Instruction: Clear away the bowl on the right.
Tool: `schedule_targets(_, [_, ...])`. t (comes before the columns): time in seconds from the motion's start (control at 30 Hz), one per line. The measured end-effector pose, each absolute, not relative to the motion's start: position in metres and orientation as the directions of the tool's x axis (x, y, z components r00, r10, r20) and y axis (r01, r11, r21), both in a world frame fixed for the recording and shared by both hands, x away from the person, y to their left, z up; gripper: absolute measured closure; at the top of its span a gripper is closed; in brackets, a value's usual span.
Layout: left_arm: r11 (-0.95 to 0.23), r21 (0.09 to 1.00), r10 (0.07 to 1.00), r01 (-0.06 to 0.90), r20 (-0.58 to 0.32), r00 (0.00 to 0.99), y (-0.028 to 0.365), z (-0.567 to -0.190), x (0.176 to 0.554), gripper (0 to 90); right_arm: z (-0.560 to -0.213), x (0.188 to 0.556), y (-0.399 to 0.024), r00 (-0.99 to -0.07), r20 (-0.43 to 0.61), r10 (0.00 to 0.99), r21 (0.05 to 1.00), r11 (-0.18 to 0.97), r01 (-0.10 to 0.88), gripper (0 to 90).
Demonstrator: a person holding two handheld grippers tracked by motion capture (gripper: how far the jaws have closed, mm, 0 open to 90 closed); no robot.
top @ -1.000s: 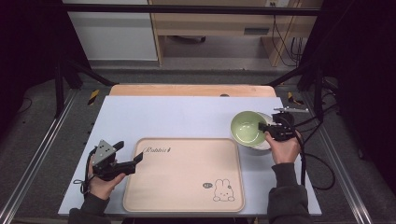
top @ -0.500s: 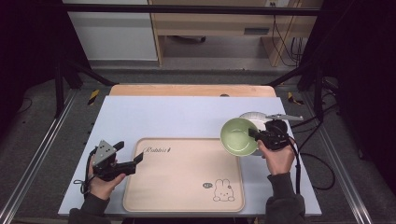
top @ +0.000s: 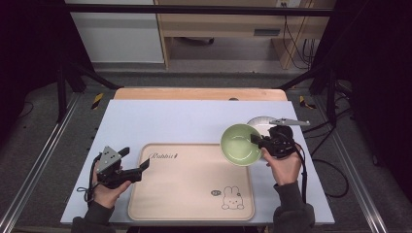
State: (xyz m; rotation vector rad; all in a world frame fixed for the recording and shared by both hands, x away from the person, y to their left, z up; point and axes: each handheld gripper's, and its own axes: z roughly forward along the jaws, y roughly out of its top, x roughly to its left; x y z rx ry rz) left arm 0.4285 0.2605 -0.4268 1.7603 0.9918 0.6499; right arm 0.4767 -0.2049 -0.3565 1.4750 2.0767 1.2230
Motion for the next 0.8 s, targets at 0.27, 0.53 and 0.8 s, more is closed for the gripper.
schedule_targets(0.27, [-0.193,0.925,0.85,0.328,-0.009,0.526,0.261,-0.426,0.428,13.6,-0.351,0.479,-0.188,-0.446,0.201,0.872,0.791,0.124,0.599,83.1])
schedule_targets(0.53, [-0.192,0.926,0.849,0.326,-0.01,0.528,0.261,-0.425,0.428,13.6,-0.344,0.479,-0.174,-0.469,0.188,0.863,0.801,0.142,0.582,83.1])
schedule_targets(0.8, [-0.195,0.926,0.847,0.324,-0.008,0.532,0.26,-0.425,0.427,13.6,-0.341,0.48,-0.163,-0.496,0.192,0.847,0.802,0.156,0.577,83.1])
